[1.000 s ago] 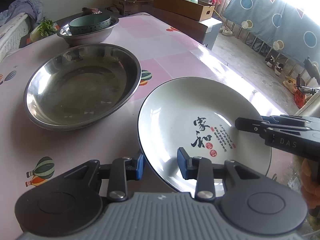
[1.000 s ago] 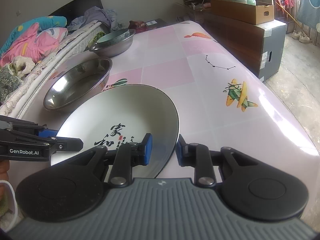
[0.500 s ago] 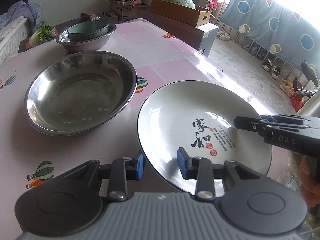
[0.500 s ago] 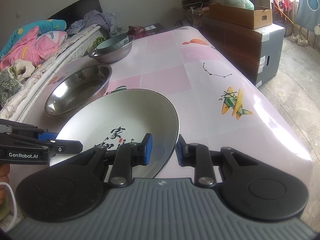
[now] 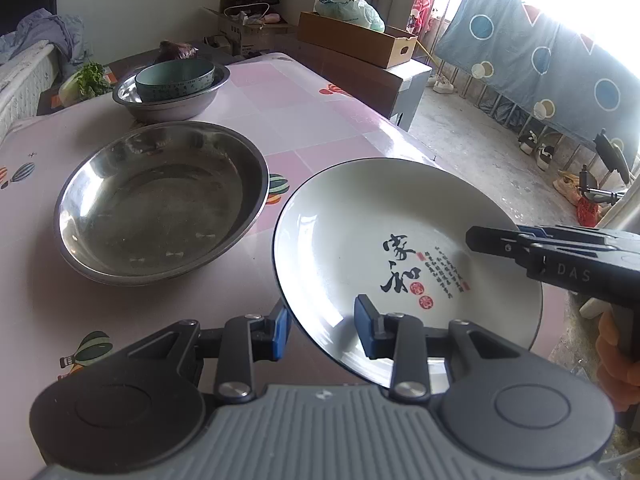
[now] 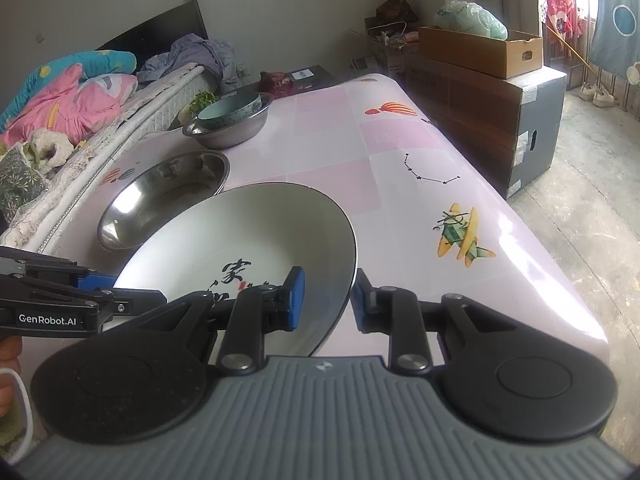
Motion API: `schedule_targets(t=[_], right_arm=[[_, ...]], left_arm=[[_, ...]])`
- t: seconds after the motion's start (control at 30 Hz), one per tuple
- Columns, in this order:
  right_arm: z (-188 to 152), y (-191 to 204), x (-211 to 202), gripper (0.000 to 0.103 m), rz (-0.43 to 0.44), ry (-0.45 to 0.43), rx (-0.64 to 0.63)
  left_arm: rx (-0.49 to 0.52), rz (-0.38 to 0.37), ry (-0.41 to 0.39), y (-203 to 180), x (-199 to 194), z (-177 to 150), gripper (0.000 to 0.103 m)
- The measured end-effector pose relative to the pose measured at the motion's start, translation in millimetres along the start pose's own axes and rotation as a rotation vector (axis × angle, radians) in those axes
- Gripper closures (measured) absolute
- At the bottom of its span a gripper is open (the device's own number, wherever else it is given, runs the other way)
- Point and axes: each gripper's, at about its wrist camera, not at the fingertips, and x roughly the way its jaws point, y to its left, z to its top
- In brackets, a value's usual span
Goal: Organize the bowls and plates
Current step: 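Carry the white plate with both grippers over the steel plate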
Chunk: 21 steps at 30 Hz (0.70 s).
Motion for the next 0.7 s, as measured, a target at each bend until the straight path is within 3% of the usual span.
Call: schedule_targets(t=[0.4, 0.7], right_arm=[[23, 23, -7, 0.079, 0.016, -0.041, -0.047], [53, 60, 23, 0.079, 0.079, -0.039, -0.083]], left_arm=[[-0.040, 0.004, -0.068, 17, -25, 6, 0.068], [-0.111, 0.046, -0.093, 61, -36, 12, 0.069]])
